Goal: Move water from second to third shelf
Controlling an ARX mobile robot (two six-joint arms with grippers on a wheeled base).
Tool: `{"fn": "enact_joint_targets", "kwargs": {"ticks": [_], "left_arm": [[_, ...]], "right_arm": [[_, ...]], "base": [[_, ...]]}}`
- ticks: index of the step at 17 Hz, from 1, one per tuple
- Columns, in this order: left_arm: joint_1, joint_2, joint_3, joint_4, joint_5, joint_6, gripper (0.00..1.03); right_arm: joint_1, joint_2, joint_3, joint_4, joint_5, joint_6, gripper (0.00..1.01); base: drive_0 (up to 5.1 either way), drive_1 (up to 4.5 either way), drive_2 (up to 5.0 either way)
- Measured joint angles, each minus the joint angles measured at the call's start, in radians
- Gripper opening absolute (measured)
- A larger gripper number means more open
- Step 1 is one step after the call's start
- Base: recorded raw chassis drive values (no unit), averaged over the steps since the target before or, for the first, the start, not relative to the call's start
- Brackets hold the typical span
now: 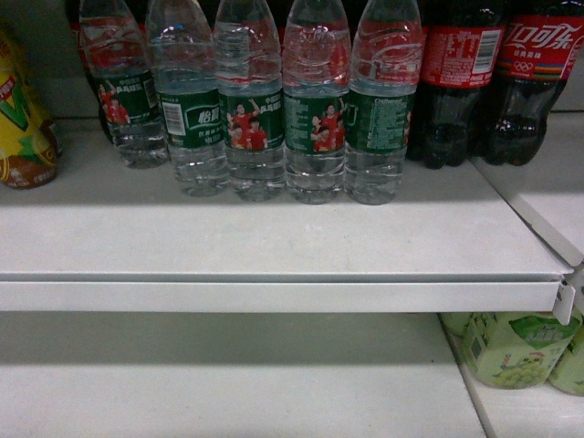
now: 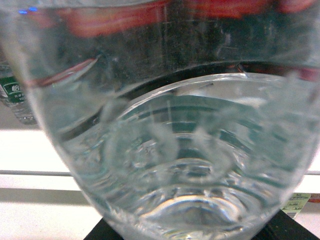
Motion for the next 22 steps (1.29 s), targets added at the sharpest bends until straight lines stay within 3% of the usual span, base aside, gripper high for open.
{"fn": "enact_joint_targets", "kwargs": {"ticks": [22], "left_arm": [[0.000, 0.000, 0.000, -0.001, 0.001, 0.000, 0.98]], "right_arm": [[-0.005, -0.006, 0.000, -0.005, 0.003, 0.004, 0.39]], "base": [[0.0, 0.00, 0.0]]}}
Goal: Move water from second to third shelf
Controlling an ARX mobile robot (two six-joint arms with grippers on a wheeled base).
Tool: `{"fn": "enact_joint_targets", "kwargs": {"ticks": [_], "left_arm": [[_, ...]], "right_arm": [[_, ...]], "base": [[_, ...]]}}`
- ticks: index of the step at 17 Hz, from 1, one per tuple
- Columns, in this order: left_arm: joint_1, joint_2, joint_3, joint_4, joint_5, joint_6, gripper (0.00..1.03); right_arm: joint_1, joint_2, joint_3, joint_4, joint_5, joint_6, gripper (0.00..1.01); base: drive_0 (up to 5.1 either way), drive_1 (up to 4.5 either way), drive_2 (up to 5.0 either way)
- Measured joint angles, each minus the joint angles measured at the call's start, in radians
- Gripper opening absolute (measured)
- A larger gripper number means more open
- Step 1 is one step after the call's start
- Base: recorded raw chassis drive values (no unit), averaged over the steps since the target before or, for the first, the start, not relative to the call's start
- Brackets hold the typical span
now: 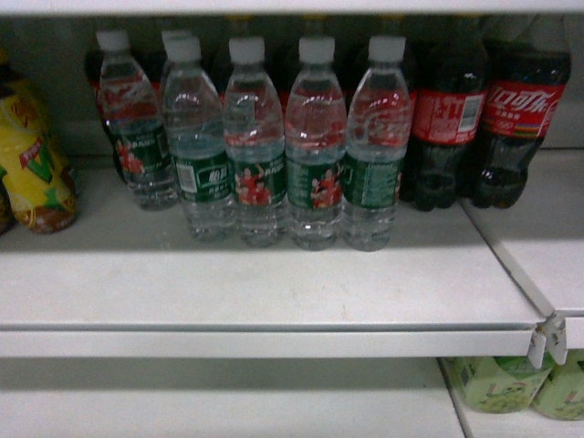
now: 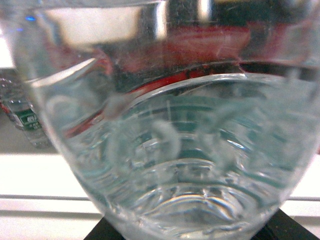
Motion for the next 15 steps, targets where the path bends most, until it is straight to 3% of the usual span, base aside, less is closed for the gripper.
{"fn": "enact_joint_targets", "kwargs": {"ticks": [15], "left_arm": [[0.000, 0.000, 0.000, 0.001, -0.002, 0.000, 0.98]], "right_arm": [[0.000, -0.003, 0.000, 0.001, 0.000, 0.000, 0.39]], "base": [[0.0, 0.00, 0.0]]}}
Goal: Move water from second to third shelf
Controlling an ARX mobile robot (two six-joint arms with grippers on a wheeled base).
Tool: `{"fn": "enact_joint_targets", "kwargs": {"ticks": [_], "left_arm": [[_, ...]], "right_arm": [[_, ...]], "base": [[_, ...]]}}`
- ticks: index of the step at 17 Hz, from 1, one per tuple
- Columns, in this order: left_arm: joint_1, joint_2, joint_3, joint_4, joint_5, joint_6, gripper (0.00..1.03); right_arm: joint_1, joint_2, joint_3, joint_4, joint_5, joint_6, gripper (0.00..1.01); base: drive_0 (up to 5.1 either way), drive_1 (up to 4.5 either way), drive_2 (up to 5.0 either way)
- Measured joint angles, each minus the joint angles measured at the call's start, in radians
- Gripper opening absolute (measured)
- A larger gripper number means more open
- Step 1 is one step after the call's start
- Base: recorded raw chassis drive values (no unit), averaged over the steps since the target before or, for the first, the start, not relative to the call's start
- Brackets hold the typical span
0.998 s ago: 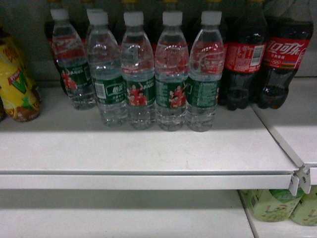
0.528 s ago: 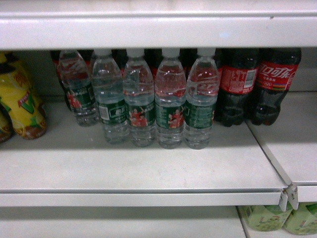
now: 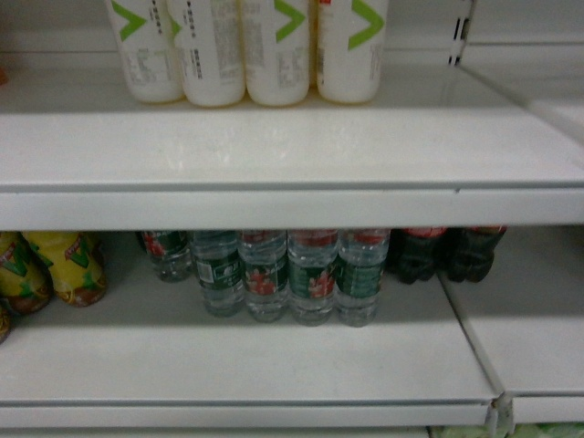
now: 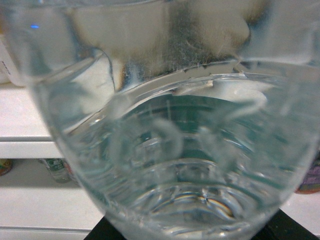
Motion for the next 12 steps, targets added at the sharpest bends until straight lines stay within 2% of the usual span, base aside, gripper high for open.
{"fn": "enact_joint_targets", "kwargs": {"ticks": [12], "left_arm": [[0.000, 0.000, 0.000, 0.001, 0.001, 0.000, 0.98]], "right_arm": [[-0.005, 0.000, 0.002, 0.002, 0.003, 0.000, 0.39]], "base": [[0.0, 0.00, 0.0]]}}
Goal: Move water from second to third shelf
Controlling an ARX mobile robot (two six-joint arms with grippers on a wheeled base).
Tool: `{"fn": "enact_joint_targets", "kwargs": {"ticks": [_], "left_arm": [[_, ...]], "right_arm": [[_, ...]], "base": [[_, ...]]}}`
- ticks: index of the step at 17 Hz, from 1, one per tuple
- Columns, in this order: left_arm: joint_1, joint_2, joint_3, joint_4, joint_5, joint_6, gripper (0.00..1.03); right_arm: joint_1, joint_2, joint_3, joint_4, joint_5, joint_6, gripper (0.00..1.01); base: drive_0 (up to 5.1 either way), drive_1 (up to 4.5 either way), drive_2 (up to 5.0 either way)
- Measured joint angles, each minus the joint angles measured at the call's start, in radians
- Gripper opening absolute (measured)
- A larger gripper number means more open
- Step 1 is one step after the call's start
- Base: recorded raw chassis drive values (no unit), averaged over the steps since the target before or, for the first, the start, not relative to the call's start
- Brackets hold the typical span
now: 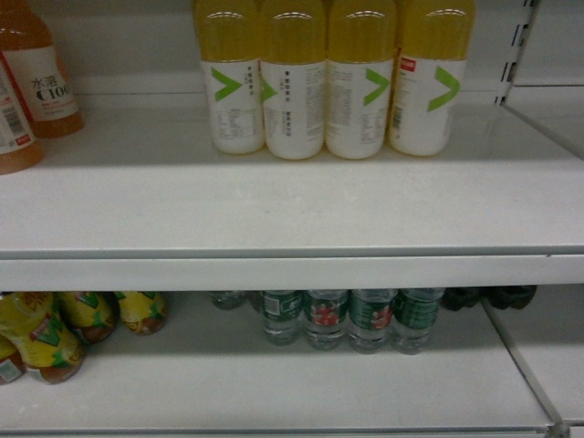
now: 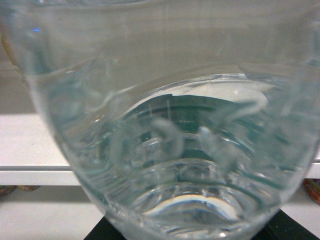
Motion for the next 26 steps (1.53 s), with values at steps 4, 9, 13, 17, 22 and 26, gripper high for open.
{"fn": "enact_joint_targets", "kwargs": {"ticks": [4, 9, 13, 17, 22, 26], "left_arm": [[0.000, 0.000, 0.000, -0.001, 0.000, 0.000, 0.98], [0.000, 0.000, 0.000, 0.000, 0.000, 0.000, 0.98], [0.000, 0.000, 0.000, 0.000, 0.000, 0.000, 0.98], [0.000, 0.000, 0.000, -0.002, 0.000, 0.000, 0.98], [0.000, 0.000, 0.000, -0.002, 0.000, 0.000, 0.98], [0.000, 0.000, 0.000, -0.002, 0.000, 0.000, 0.98]], "right_arm": [[0.000, 0.000, 0.000, 0.001, -0.001, 0.000, 0.39], [0.000, 0.000, 0.000, -0.002, -0.002, 0.000, 0.39], [0.000, 0.000, 0.000, -0.003, -0.002, 0.000, 0.39], [0.000, 0.000, 0.000, -0.001, -0.001, 0.000, 0.39], [0.000, 0.001, 0.000, -0.002, -0.001, 0.000, 0.39], [0.000, 0.000, 0.000, -0.004, 0.000, 0.000, 0.38]], "base": [[-3.7, 1.85, 1.8], [-5.0, 2.46, 2.5], [-4.9, 2.47, 2.5], [-4.9, 2.47, 2.5], [-4.9, 2.47, 2.5], [-4.9, 2.47, 2.5]]}}
